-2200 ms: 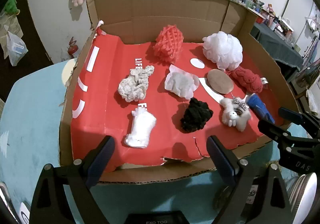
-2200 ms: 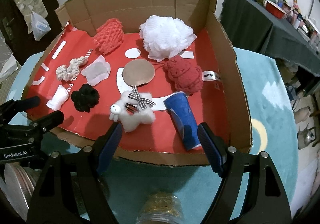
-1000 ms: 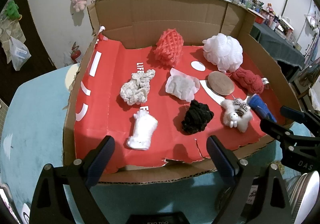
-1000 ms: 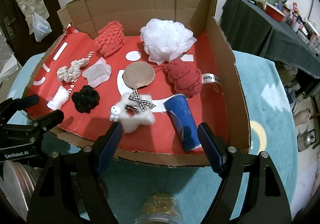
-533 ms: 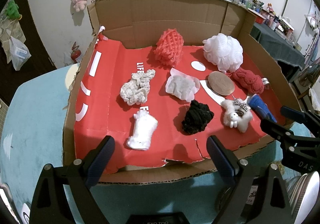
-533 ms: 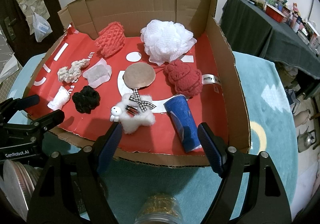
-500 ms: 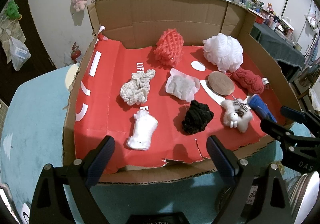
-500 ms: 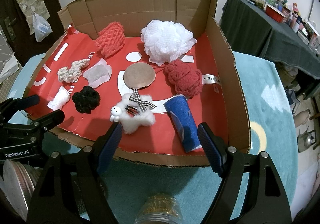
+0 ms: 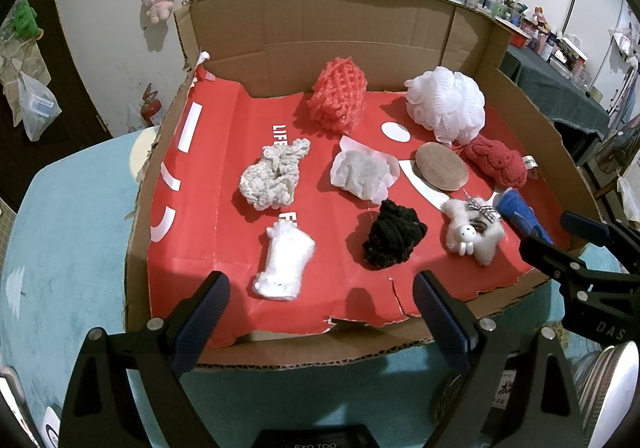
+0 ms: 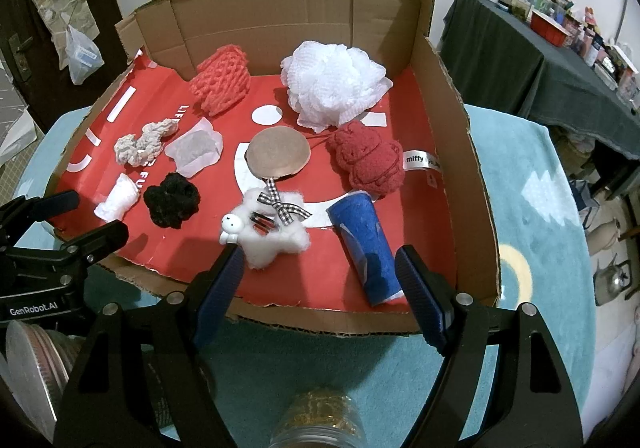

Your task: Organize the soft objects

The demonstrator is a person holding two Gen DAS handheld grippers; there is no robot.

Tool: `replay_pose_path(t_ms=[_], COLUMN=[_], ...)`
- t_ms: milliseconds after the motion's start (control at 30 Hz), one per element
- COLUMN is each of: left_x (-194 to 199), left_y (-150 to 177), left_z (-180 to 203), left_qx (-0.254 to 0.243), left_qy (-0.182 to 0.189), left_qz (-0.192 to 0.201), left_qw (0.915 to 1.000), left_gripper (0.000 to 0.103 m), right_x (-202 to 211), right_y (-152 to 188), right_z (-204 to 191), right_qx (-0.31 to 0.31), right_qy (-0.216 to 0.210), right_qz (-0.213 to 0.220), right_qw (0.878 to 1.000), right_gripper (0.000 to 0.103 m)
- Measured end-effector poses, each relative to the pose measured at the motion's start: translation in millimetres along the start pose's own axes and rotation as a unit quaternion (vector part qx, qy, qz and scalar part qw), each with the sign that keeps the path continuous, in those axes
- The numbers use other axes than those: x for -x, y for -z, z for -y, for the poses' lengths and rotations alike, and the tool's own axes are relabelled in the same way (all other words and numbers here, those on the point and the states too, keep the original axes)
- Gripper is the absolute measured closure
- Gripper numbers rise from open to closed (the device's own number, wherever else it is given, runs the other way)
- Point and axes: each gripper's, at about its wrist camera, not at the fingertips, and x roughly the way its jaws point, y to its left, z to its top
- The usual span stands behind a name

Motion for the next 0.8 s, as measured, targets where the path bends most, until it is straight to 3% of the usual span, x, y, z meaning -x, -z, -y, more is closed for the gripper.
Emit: replay_pose_path(t_ms=[200,433,567,733,800], left_x=[9,67,112,153,164], left_y=[1,12,36,77,93], left_z=[-1,-10,-3,6,11], left_qx=[-0.003,0.018,0.008,0.0,-0.007], left_qy=[-0.008,-0.012,-0.008,0.024,0.032], left_qz=[0.013,0.074,0.112,0.143,0.153], left_qw=[0.9999,0.997,0.9937,0.9895,0.9876], left_gripper=[0.008,0.008,0.008,0.001,0.0], right_x=[2,39,73,127,143], right_y=[0,5,16,48,63], right_z=[4,6,9,6,3], right_qx=[-0.009,0.011,0.005,0.007,0.009], right_qy=[-0.008,0.026,0.022,0.013,0.001], right_qz=[-0.001,0.036,0.063,0.111,0.121], right_qw=[1.0,0.999,0.998,0.994,0.993], right_gripper=[0.026,0.026,0.026,0.025,0.016])
